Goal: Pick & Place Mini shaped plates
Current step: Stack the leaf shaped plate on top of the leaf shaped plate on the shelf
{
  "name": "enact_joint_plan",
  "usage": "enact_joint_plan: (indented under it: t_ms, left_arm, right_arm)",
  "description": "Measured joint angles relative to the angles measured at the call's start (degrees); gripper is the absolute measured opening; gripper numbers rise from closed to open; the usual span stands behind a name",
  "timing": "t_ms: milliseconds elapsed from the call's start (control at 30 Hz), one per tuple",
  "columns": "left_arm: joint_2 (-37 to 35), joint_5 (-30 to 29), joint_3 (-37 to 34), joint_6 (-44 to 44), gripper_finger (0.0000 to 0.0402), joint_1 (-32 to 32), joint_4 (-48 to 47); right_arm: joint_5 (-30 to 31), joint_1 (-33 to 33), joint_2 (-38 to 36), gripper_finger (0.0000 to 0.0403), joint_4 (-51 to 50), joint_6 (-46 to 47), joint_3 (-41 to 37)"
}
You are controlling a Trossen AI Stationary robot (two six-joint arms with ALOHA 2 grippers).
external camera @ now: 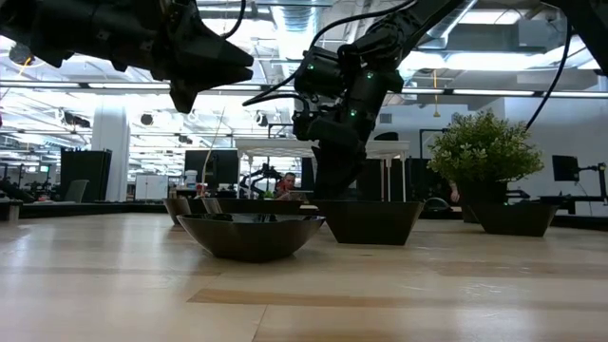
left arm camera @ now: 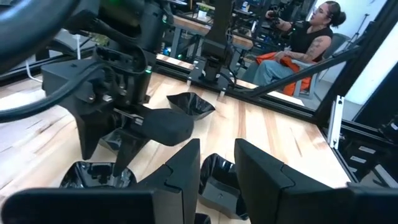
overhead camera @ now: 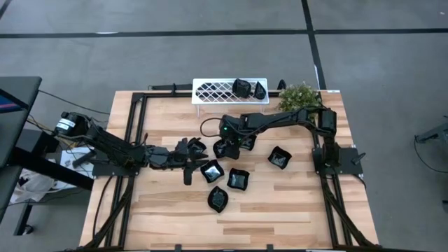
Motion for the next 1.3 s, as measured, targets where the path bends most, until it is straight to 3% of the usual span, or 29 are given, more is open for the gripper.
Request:
enact_joint_plan:
  t_ms: [967,1300]
  left_arm:
    - [-0.04,-0.06,0.00,0.00,0.0102,0.02,0.44]
    - [-0.04,-0.06,0.00,0.00,0.0102,0.02,0.46]
  right_arm:
    - [-3.56,0.15,0.00,0.0234,5.14,0.77,-3.28]
    - [-4.90,-1.26,-0.20,0.0234,2.84,5.05,0.11]
